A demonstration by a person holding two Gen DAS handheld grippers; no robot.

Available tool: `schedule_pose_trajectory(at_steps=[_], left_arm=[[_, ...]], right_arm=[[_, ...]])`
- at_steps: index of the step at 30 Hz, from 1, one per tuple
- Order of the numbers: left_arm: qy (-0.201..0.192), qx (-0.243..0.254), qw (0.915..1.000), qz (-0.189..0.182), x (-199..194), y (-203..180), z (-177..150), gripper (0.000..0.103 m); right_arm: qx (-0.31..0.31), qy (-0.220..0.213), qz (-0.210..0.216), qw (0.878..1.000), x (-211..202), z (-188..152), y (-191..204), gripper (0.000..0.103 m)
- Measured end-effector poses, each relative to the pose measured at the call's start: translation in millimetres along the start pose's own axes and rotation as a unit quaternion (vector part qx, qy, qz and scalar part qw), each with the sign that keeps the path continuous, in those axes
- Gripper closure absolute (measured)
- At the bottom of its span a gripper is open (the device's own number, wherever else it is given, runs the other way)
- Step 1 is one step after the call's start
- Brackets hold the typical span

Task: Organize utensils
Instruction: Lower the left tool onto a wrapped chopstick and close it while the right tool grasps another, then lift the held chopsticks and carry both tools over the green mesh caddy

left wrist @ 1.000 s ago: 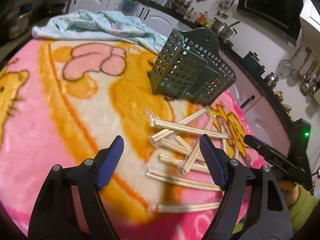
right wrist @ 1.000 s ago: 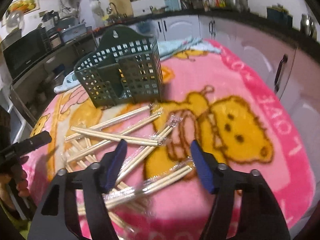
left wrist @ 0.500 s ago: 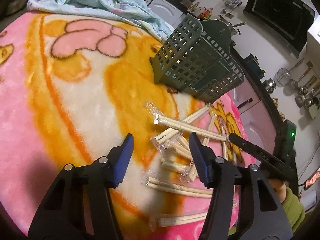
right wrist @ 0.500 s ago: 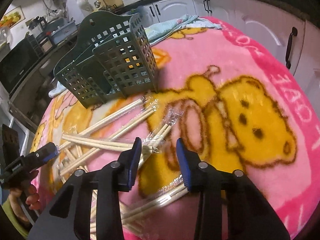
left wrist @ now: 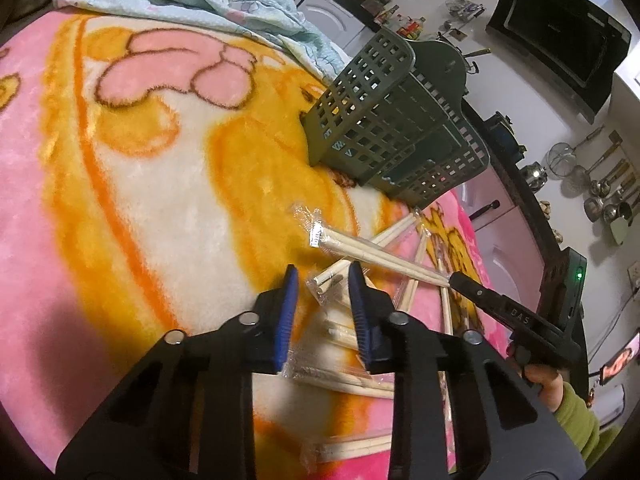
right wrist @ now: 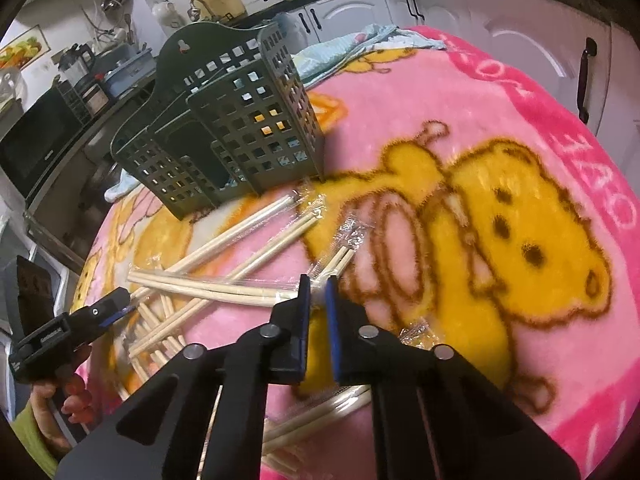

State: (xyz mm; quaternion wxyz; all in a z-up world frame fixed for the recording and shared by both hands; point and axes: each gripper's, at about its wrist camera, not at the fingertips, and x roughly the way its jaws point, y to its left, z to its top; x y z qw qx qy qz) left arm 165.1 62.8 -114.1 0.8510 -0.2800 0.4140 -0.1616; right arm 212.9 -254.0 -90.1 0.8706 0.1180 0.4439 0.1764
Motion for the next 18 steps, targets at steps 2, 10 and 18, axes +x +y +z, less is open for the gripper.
schedule_pose_trajectory(at_steps=[2,10,18], left_arm=[[0.0,0.003,1.0,0.001,-0.3,-0.3,-0.2,0.094],[-0.018,0.009,0.9997,-0.012,-12.2,-3.4,2.7,0.099],[-0.058,0.055,0.9964,-0.027,-42.8,-32.9,12.0,0.101]], right_arm=[[-0.003,-0.004,0.0,1.0,-2.7,-1.2,0.9,0.097],[-0.02,-0.029,-0.001,0.999,-20.0,-2.5,6.4,0.1],[-0.056,-0.085,0.008,0.995,-58.0,11.9,23.5,0.101]])
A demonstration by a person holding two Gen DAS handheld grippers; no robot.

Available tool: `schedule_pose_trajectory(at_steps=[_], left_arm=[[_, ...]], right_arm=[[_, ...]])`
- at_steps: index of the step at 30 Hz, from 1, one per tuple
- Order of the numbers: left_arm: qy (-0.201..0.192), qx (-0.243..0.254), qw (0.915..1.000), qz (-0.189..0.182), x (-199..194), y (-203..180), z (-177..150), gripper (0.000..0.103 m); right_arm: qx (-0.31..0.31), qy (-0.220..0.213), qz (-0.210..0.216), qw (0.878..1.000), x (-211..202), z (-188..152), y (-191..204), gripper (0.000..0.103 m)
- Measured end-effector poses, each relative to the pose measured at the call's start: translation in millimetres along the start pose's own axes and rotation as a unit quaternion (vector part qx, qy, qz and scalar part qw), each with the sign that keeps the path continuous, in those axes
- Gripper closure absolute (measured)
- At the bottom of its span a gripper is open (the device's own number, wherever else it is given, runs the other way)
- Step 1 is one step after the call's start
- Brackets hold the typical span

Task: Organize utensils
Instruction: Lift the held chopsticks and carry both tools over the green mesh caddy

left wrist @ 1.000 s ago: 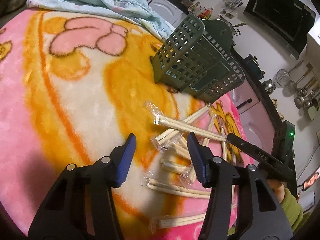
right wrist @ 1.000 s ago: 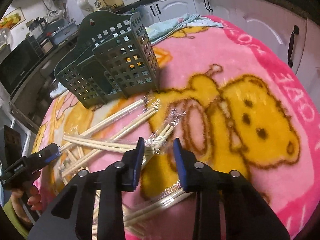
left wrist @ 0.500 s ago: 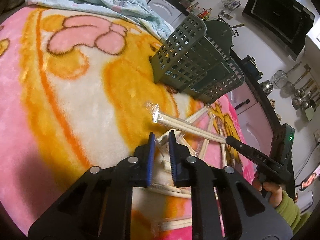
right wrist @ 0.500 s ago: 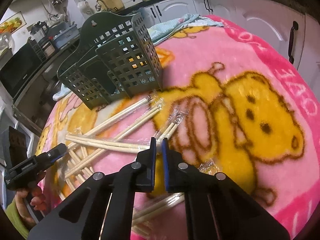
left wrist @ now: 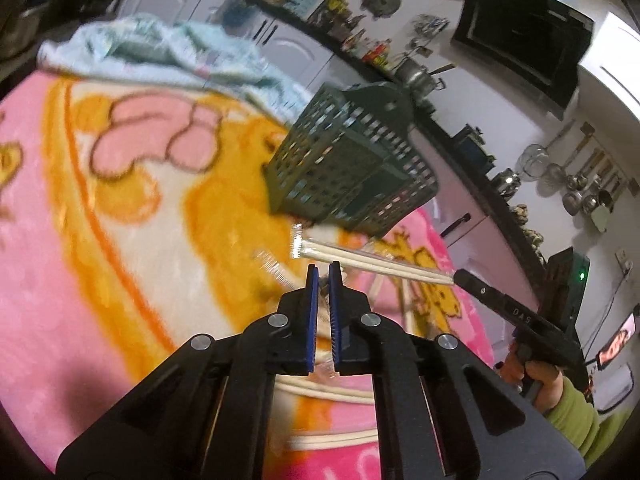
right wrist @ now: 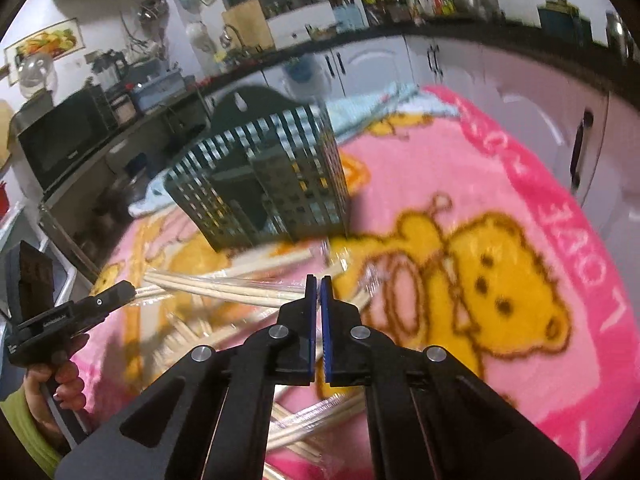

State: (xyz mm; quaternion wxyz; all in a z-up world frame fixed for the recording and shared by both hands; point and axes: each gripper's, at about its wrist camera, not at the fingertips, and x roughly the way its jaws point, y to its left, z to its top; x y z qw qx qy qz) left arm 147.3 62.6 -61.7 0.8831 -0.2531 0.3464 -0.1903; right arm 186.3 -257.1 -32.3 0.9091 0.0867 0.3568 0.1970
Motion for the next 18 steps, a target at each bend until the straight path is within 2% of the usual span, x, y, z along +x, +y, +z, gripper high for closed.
schedule_pose_trajectory(at_steps=[10,18], left_arm=[[-0.025,0.068,0.9973,-0.011,-13.5,-47.8,22.2,0.101],[-0.027,0.104,0.994,-0.023,-11.2,-76.4,39.2,0.101]], right_arm=[[-0.039,-0.069,0.015,0.997,-38.8,44.1,19.5,0.101],[-0.055,-0.087,0.032,0.994,-53.5,61.0,33.7,0.101]])
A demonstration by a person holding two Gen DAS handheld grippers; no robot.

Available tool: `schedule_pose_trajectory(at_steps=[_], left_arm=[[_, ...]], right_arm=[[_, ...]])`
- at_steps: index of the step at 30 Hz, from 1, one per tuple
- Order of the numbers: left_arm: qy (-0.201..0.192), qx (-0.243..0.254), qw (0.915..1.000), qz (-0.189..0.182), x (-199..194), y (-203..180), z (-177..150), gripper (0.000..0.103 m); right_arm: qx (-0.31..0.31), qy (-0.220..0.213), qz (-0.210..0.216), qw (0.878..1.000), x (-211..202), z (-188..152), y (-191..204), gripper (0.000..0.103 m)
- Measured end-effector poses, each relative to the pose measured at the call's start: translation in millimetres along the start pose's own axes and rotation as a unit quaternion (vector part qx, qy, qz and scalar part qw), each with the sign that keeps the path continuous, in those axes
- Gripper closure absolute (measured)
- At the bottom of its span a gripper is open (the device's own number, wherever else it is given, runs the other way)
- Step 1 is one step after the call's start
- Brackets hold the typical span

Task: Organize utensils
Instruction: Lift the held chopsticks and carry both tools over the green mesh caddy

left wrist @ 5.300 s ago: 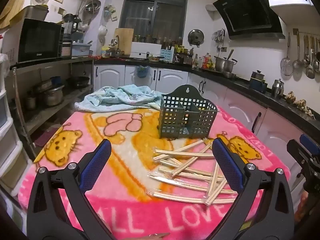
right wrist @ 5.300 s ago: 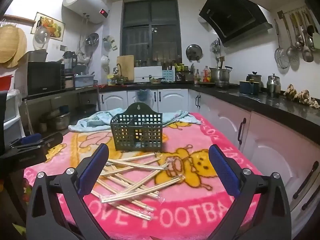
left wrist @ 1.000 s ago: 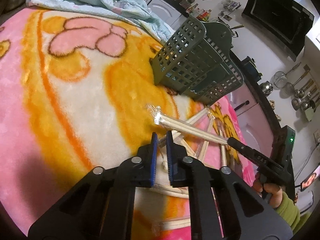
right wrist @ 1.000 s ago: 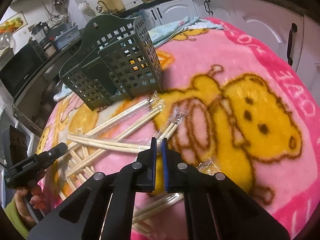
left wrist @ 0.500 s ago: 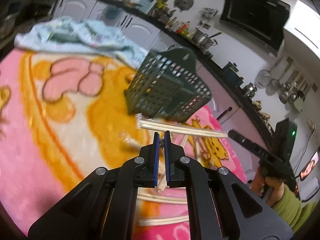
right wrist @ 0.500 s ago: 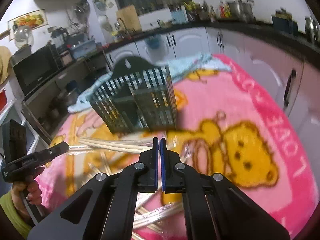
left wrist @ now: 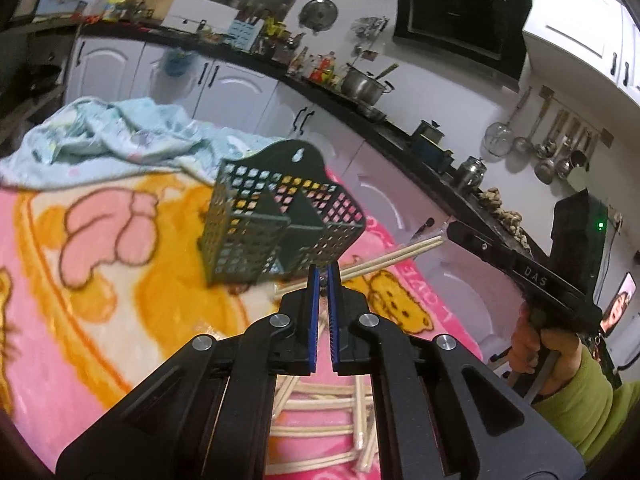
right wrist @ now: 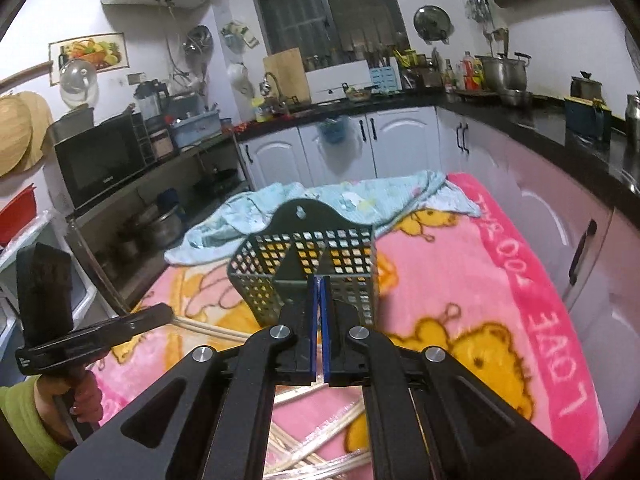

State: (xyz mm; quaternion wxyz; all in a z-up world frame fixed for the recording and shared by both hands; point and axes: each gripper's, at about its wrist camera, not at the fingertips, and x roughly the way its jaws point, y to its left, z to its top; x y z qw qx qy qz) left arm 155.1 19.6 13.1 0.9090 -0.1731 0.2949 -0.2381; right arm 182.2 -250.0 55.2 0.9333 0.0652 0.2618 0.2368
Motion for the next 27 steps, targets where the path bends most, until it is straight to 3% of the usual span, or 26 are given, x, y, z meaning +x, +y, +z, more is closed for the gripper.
schedule_pose_trajectory(at_steps=[14,27], left_arm=[[-0.025,0.044,0.9985,-0.02,-5.7,-38.5,35.6,0.101],[-0.084,0.073,0.9938,-0.007,-40.5,-48.8,92.3,0.101]], right_arm=[[-0.021,-0.023,0.018,0.999,-23.0,24.8,17.2,0.101],[-0.041,-0.08,0.035,0.995,-55.4,81.9,37.8,0.101]])
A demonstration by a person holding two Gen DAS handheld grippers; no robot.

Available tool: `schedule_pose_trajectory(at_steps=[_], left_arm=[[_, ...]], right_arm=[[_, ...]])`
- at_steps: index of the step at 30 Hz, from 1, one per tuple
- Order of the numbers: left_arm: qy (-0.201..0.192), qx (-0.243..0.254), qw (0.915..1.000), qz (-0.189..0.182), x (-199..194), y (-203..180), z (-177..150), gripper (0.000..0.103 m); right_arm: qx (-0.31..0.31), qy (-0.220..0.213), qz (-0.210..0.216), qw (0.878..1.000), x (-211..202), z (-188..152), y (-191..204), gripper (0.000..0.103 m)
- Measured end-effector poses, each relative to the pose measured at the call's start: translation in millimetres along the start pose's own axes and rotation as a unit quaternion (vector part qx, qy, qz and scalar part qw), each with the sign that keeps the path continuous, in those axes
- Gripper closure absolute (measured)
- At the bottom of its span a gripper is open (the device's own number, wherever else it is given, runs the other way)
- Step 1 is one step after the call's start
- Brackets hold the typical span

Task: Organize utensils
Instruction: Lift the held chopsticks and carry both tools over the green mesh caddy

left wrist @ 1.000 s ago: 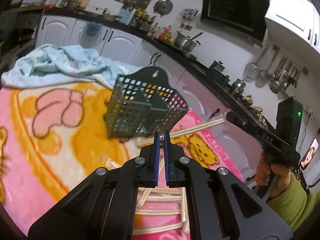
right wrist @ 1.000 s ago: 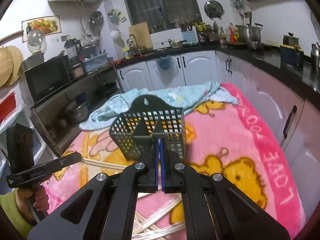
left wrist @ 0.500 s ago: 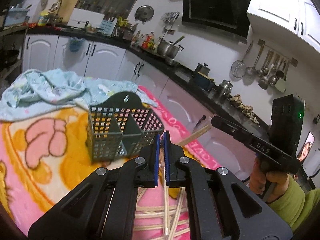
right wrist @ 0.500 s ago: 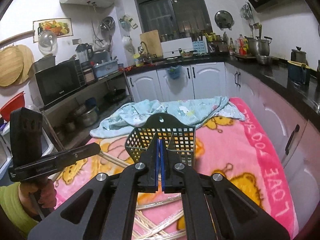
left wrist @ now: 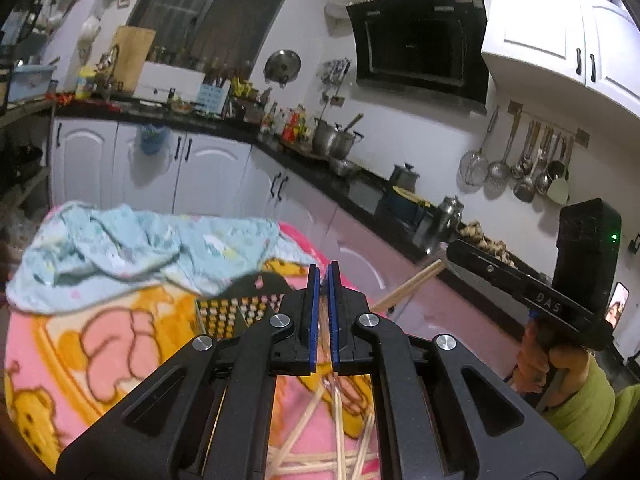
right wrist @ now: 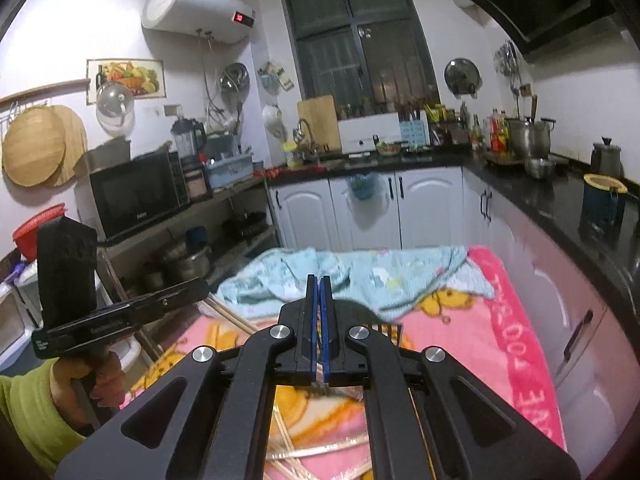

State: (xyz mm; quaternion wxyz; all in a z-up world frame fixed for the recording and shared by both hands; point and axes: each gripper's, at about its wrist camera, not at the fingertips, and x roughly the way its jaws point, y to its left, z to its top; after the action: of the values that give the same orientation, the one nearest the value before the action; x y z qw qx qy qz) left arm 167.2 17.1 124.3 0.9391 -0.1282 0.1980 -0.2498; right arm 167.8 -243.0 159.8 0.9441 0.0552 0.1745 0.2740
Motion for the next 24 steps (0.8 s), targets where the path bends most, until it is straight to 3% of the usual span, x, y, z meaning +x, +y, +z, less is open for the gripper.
schedule_pose_trajectory(at_steps=[13,24], left_arm=[[-0.016,0.015,0.9992,0.034,5.7,6.7,45.8,0.101],[0.001,0.021,0.9983,0.054,26.5,13.9,47.1,0.101]], right_arm=[[0.01,-0.032,-0.021,0.999,8.7,49.7,-12.2,0.101],[0.024,-0.024,-0.026,0.999,23.1,54.7,-31.3,0.101]])
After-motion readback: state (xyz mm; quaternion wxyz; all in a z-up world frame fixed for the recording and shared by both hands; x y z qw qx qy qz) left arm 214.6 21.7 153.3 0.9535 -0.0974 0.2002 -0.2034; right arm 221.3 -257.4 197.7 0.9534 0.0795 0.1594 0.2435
